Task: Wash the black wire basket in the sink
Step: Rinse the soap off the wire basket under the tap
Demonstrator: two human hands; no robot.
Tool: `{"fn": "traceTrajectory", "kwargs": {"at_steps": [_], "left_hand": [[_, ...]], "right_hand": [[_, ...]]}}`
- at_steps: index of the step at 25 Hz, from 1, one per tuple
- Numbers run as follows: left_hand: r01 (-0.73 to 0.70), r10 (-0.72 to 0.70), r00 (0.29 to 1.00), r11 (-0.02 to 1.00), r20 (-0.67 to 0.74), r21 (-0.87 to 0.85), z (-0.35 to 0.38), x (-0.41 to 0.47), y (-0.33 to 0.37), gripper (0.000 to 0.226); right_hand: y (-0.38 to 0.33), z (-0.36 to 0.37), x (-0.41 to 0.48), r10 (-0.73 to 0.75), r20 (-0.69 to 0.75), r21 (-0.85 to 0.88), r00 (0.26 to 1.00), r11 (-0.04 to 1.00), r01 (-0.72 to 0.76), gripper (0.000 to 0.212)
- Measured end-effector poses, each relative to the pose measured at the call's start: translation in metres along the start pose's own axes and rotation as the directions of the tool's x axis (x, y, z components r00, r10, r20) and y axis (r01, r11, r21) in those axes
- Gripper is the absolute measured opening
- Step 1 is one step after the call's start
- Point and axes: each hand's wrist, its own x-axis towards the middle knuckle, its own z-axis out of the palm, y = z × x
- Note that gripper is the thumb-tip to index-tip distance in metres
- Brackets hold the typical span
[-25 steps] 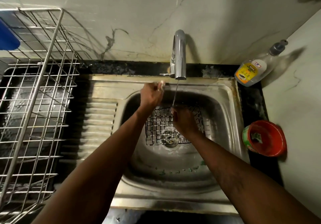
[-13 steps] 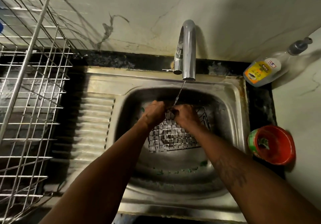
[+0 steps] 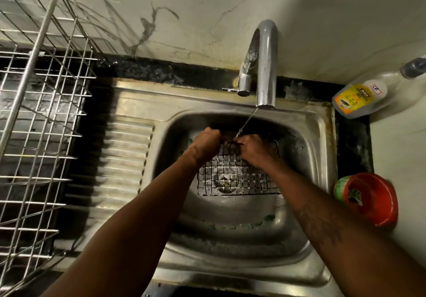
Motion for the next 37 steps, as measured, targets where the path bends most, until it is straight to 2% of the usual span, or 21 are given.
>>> {"fn": "traceTrajectory", "kwargs": {"at_steps": [3, 5, 8, 11, 14, 17, 20, 23, 25, 28, 30, 32, 34, 37], "left_hand": [[-0.01, 0.01, 1.0, 0.999, 0.016, 0.038, 0.0, -0.004, -0.005, 0.026], [-0.031, 0.03, 0.999, 0.997, 0.022, 0.068, -0.003, -0.008, -0.007, 0.026], [-0.022, 0.016, 0.999, 0.991, 0.043, 0.135, -0.007, -0.015, -0.014, 0.031], [-0.028, 0.019, 0.998, 0.985, 0.056, 0.171, -0.012, -0.021, -0.022, 0.04], [-0.044, 0.028, 0.997, 0.975, 0.075, 0.217, -0.02, -0.026, -0.028, 0.036], [-0.015, -0.006, 0.997, 0.966, 0.08, 0.258, -0.026, -0.03, -0.034, 0.026], [-0.011, -0.011, 0.997, 0.963, 0.08, 0.27, -0.028, -0.032, -0.039, 0.021], [-0.01, -0.018, 0.995, 0.955, 0.094, 0.295, -0.027, -0.032, -0.042, 0.022], [-0.01, -0.028, 0.992, 0.954, 0.122, 0.299, -0.026, -0.033, -0.044, 0.023], [-0.003, -0.035, 0.992, 0.952, 0.12, 0.305, -0.022, -0.035, -0.047, 0.024], [0.002, -0.036, 0.993, 0.955, 0.11, 0.297, -0.021, -0.035, -0.048, 0.024], [-0.001, -0.032, 0.994, 0.956, 0.107, 0.294, -0.022, -0.035, -0.047, 0.022], [0.0, -0.029, 0.995, 0.958, 0.096, 0.287, -0.023, -0.034, -0.047, 0.02], [0.017, -0.041, 0.996, 0.963, 0.084, 0.268, -0.023, -0.033, -0.046, 0.019]], "right_hand": [[0.016, -0.013, -0.005, -0.061, -0.03, -0.27, 0.998, 0.961, 0.051, 0.039], [0.007, -0.015, -0.011, -0.123, -0.009, -0.305, 0.992, 0.946, 0.114, 0.042], [-0.024, -0.003, -0.01, -0.167, 0.022, -0.167, 0.986, 0.971, 0.169, 0.041], [-0.044, 0.008, 0.001, -0.161, 0.068, 0.002, 0.985, 0.987, 0.161, 0.036], [-0.037, 0.001, 0.008, -0.135, 0.145, 0.142, 0.98, 0.983, 0.115, 0.027], [-0.006, -0.019, 0.011, -0.023, 0.139, 0.07, 0.99, 0.997, 0.013, 0.022], [0.003, -0.028, 0.01, 0.077, 0.157, 0.053, 0.985, 0.995, -0.086, 0.03], [-0.013, -0.025, 0.006, 0.076, 0.135, 0.105, 0.988, 0.99, -0.091, 0.035], [-0.02, -0.019, 0.002, 0.026, 0.156, 0.151, 0.987, 0.987, -0.049, 0.037], [-0.025, -0.004, 0.002, -0.104, 0.197, 0.12, 0.975, 0.989, 0.082, 0.041], [-0.028, 0.005, 0.002, -0.157, 0.219, 0.129, 0.963, 0.983, 0.131, 0.067], [-0.032, 0.006, 0.005, -0.133, 0.15, 0.189, 0.98, 0.976, 0.104, 0.084], [-0.033, 0.0, 0.011, -0.005, 0.043, 0.307, 0.999, 0.952, -0.008, 0.078], [-0.022, -0.008, 0.02, 0.142, 0.02, 0.343, 0.99, 0.929, -0.14, 0.04]]}}
